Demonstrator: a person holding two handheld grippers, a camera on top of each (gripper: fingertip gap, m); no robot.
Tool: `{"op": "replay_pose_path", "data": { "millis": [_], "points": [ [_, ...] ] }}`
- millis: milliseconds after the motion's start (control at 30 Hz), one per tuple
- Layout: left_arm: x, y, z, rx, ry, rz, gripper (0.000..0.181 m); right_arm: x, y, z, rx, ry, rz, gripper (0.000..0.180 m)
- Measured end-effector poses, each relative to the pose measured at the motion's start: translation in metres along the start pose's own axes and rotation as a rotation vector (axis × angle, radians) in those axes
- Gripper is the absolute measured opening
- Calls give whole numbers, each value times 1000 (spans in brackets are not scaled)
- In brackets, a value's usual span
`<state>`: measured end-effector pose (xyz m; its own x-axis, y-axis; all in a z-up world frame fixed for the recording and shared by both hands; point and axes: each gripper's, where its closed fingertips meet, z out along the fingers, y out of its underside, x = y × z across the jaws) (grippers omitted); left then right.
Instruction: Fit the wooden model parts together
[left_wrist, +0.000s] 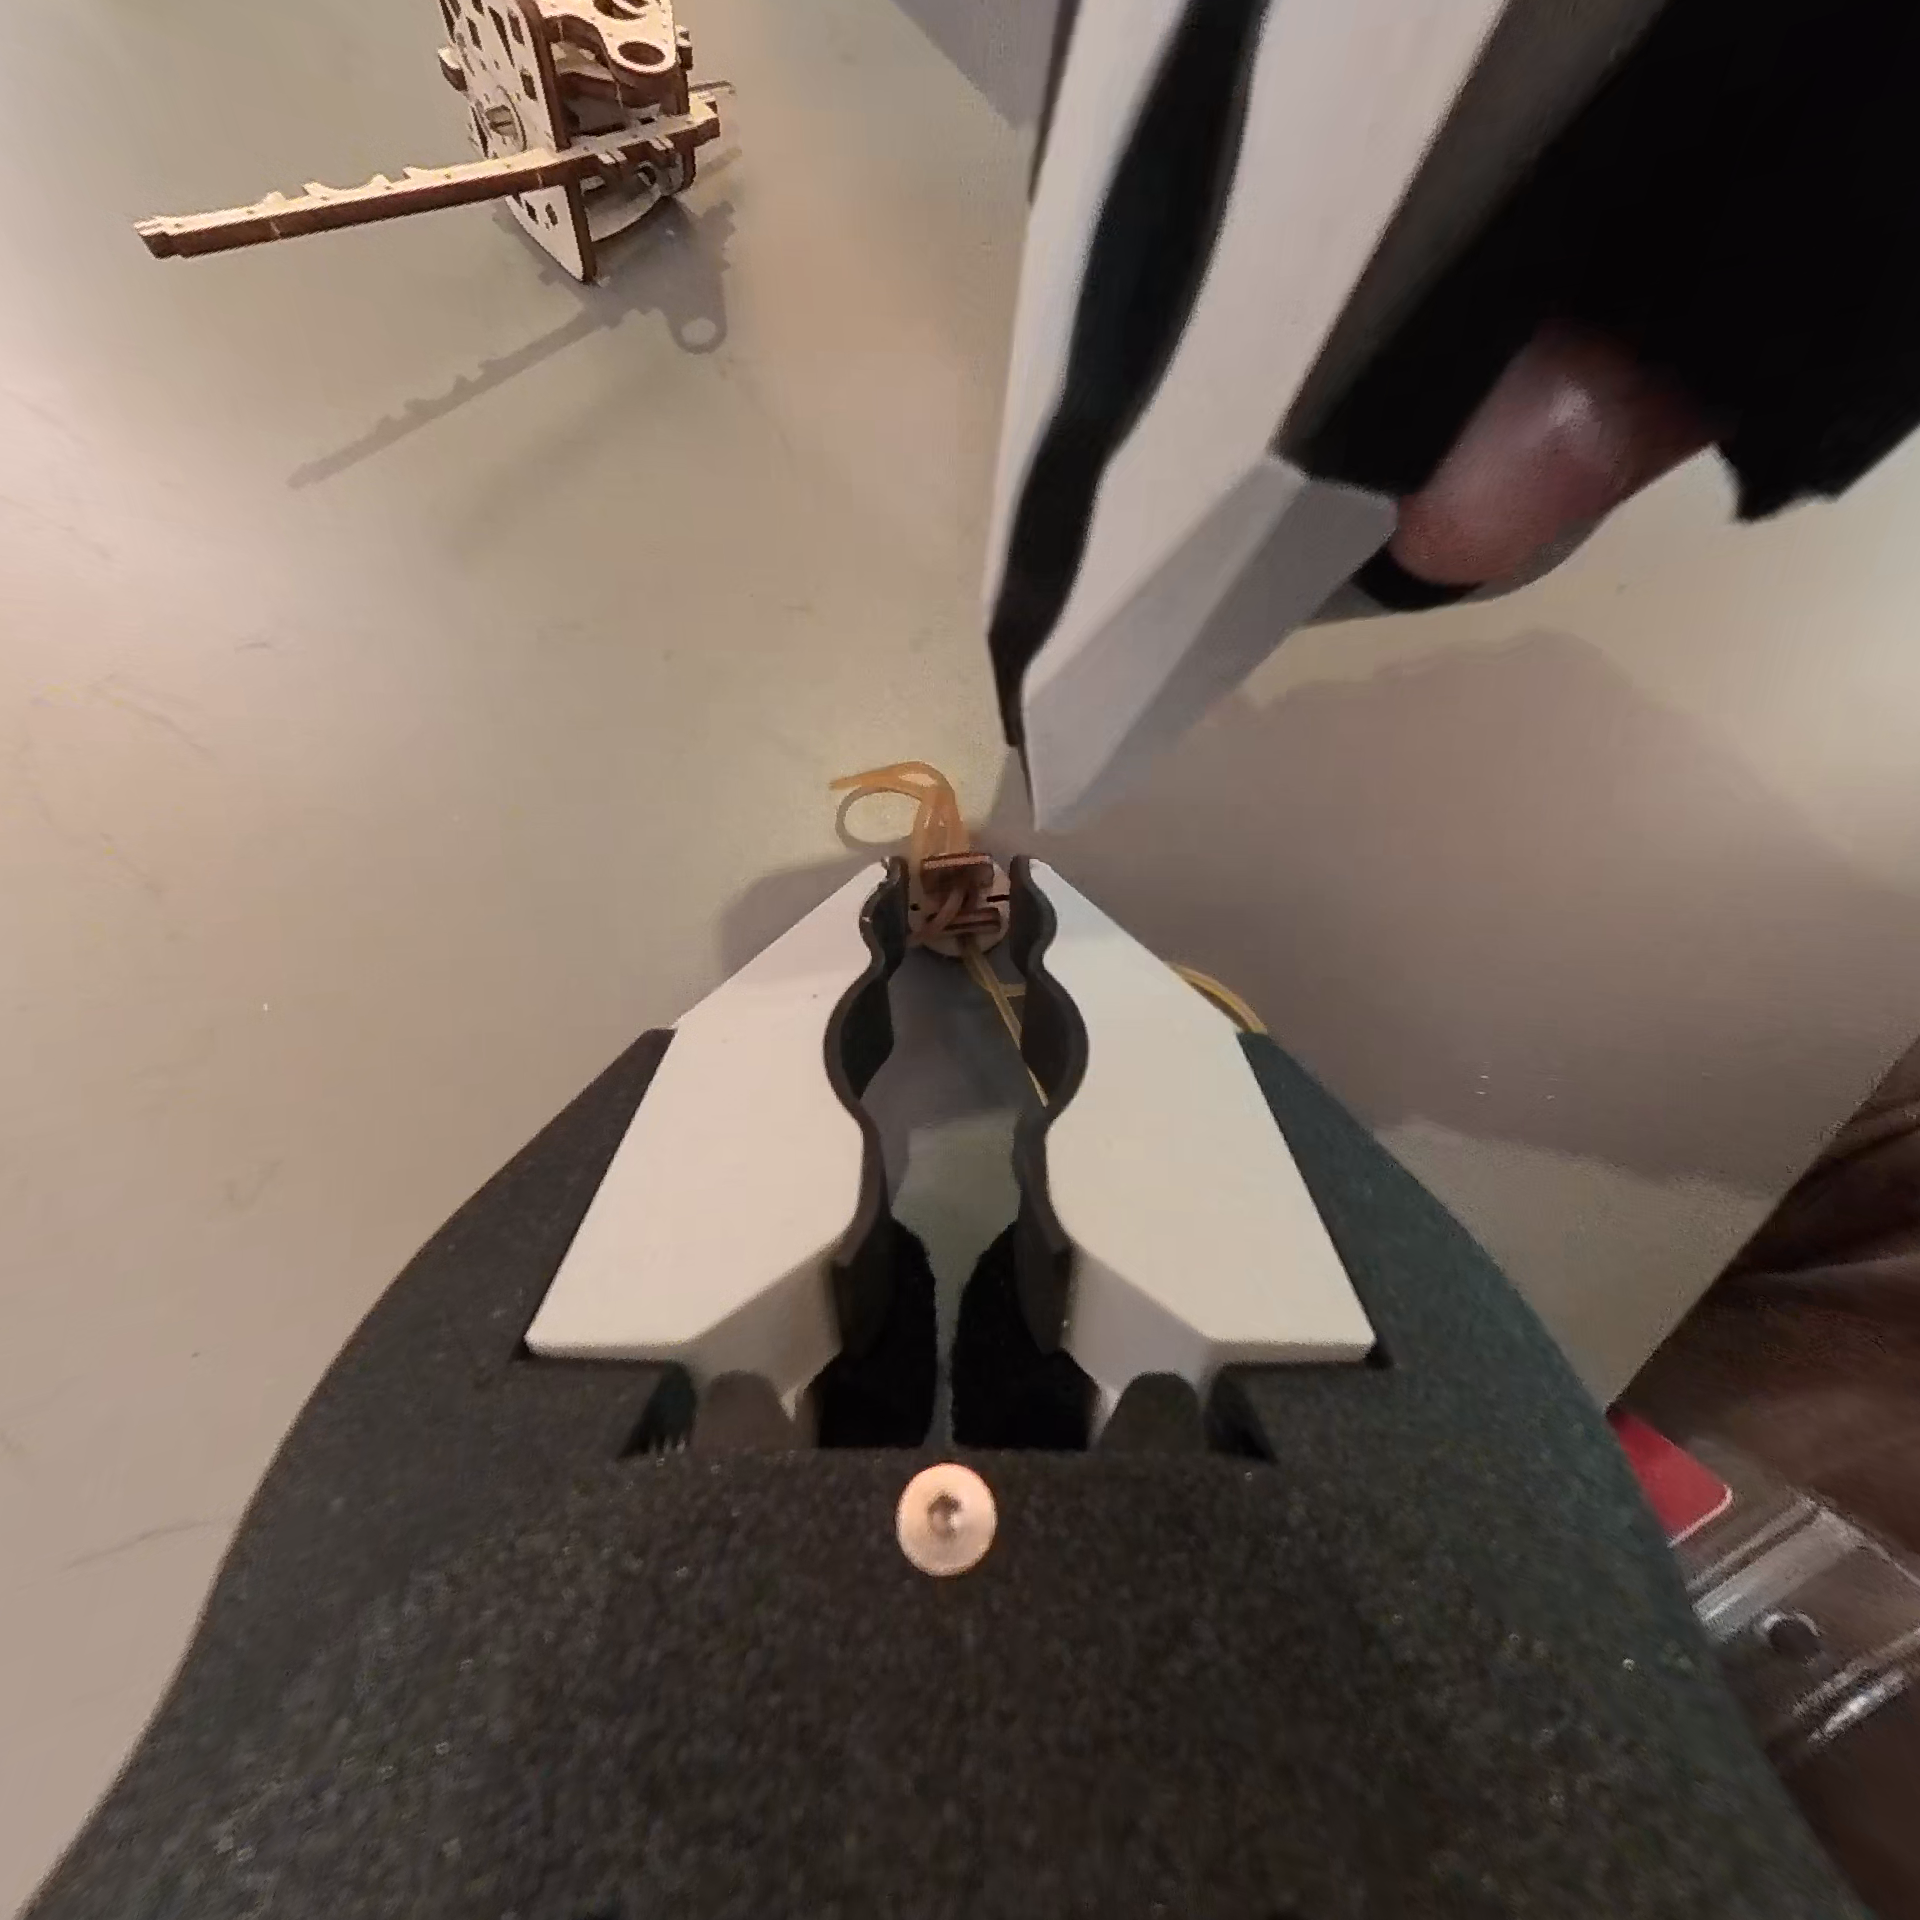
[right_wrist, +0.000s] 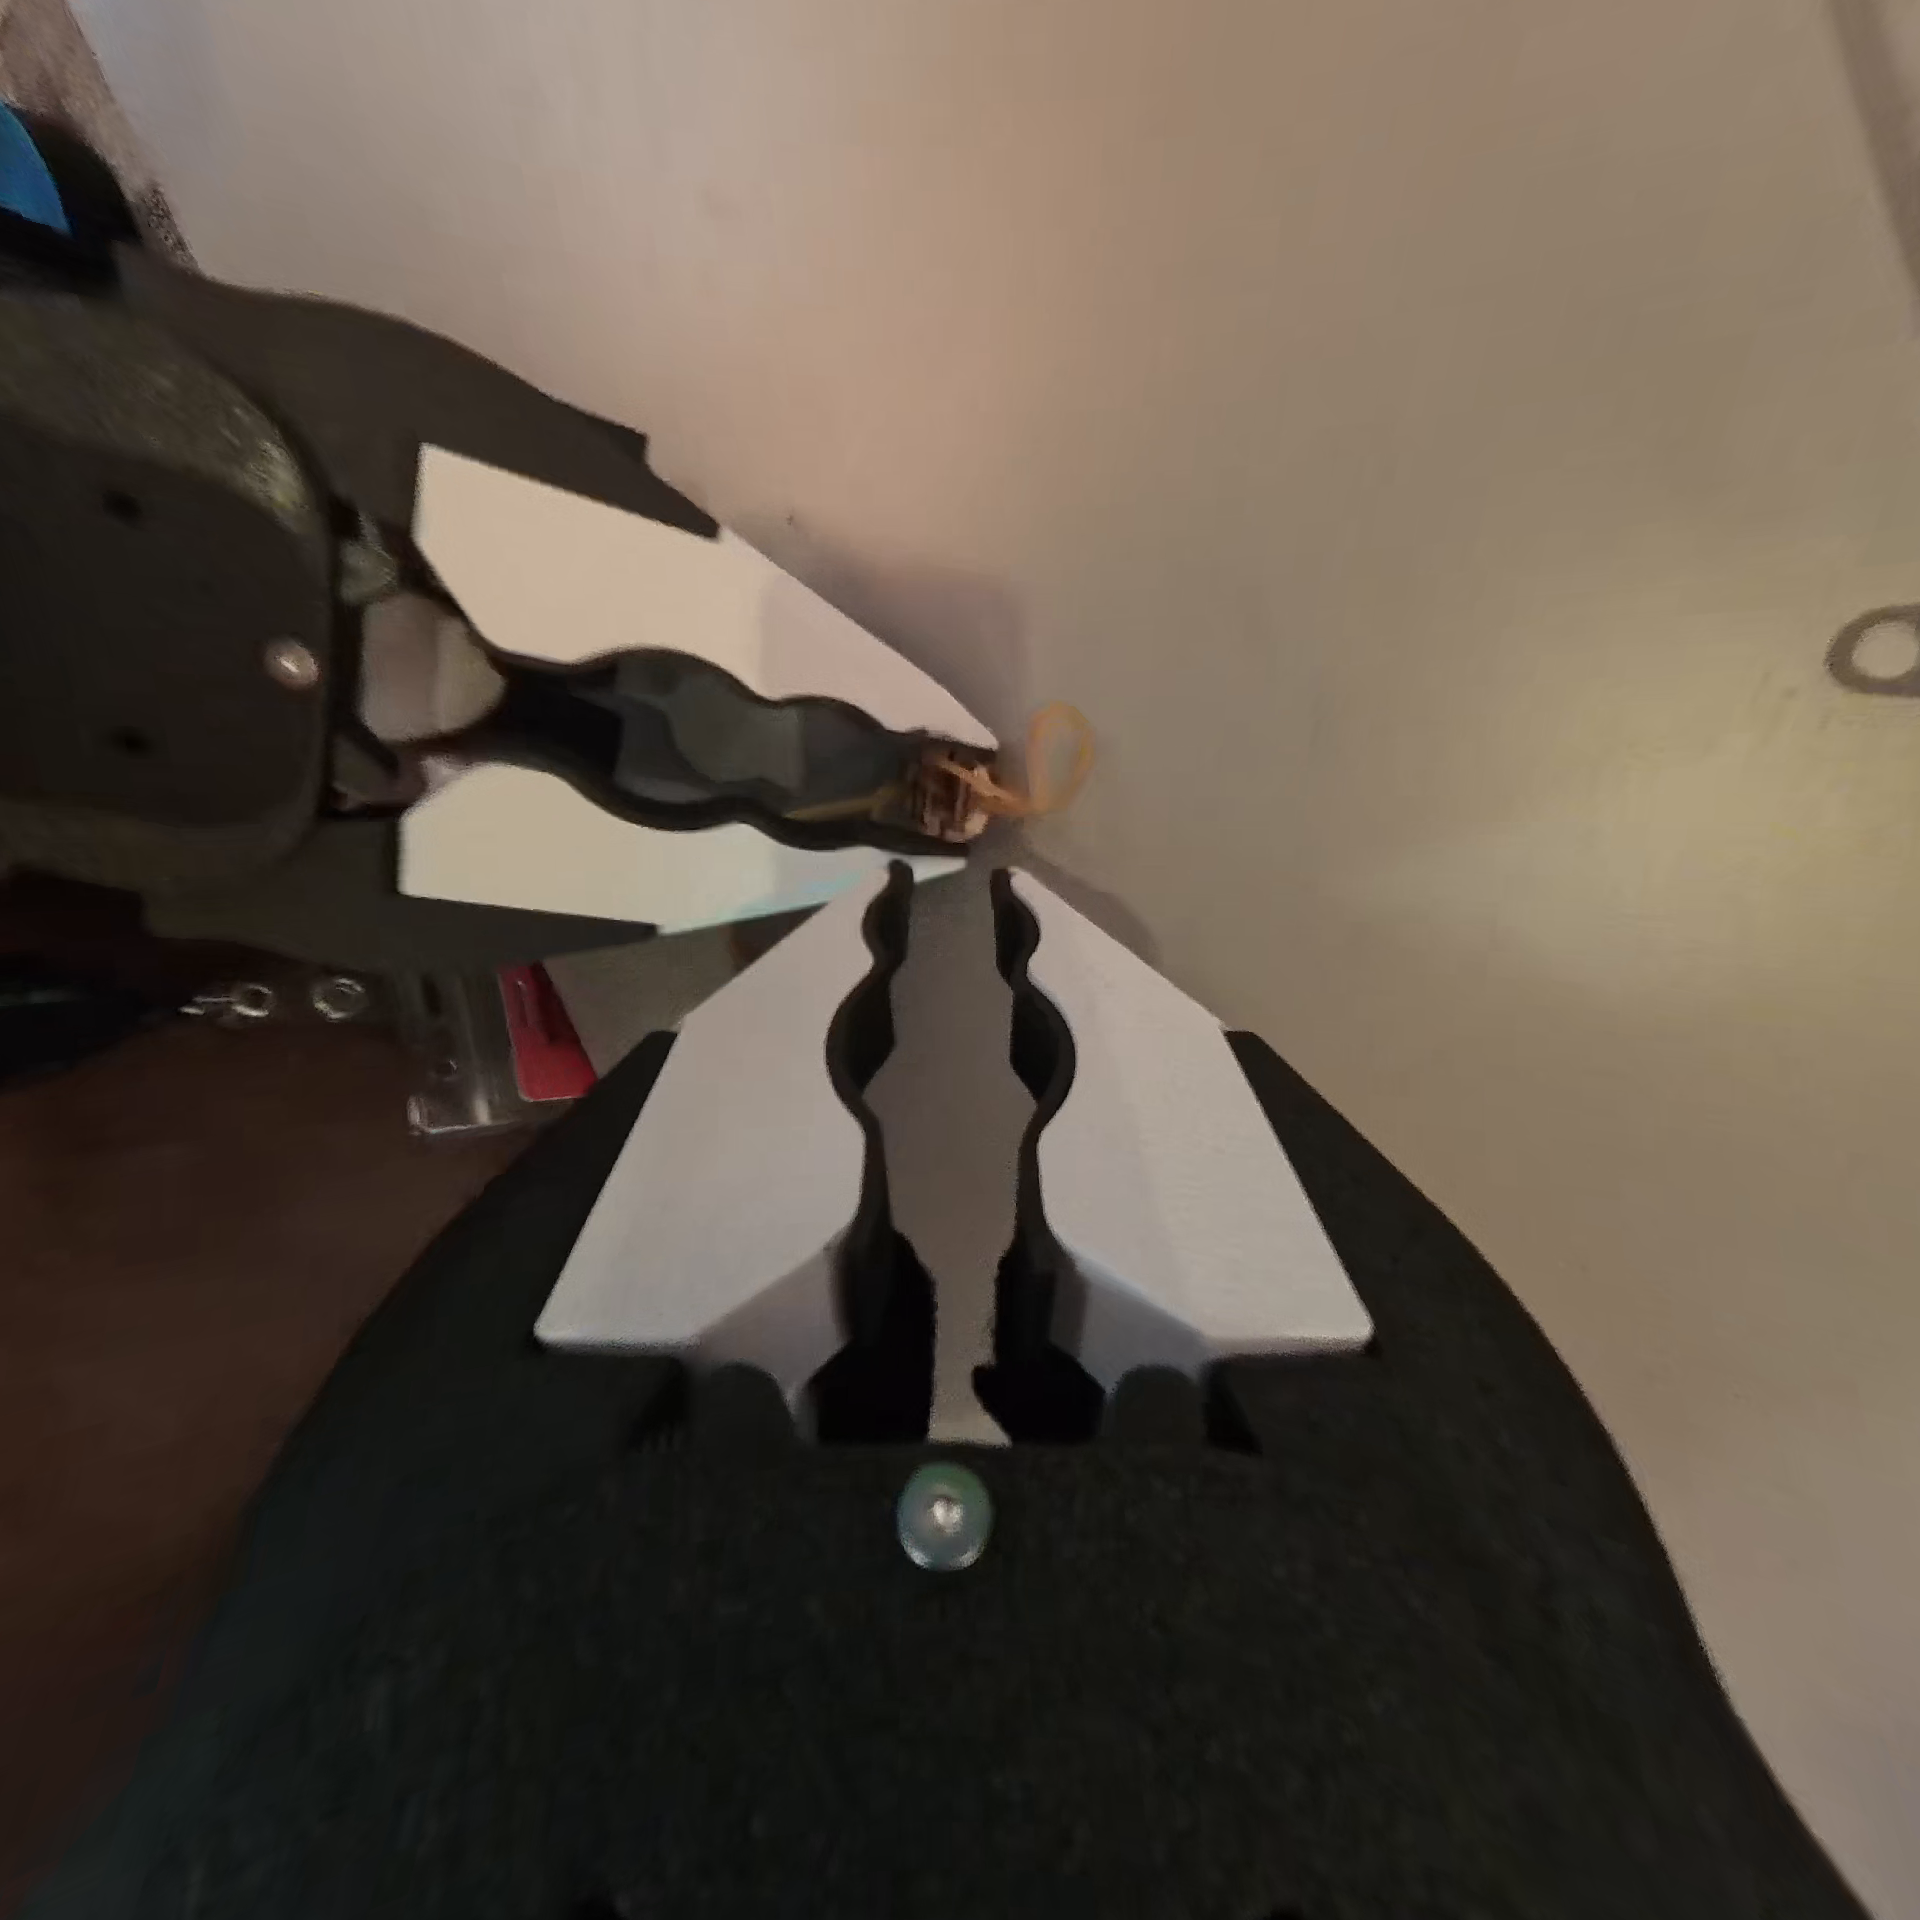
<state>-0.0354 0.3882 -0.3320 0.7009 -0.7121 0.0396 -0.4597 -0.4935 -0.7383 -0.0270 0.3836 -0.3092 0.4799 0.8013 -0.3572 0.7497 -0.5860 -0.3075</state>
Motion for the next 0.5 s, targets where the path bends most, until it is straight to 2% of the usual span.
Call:
{"op": "replay_pose_path", "data": {
  "millis": [200,500],
  "points": [
    [0,0,0,0,-9,13,18,7,-4,9,117,18,-131,12],
    [2,0,0,-2,-24,46,18,1,-11,19,139,23,-63,3]
  ]
}}
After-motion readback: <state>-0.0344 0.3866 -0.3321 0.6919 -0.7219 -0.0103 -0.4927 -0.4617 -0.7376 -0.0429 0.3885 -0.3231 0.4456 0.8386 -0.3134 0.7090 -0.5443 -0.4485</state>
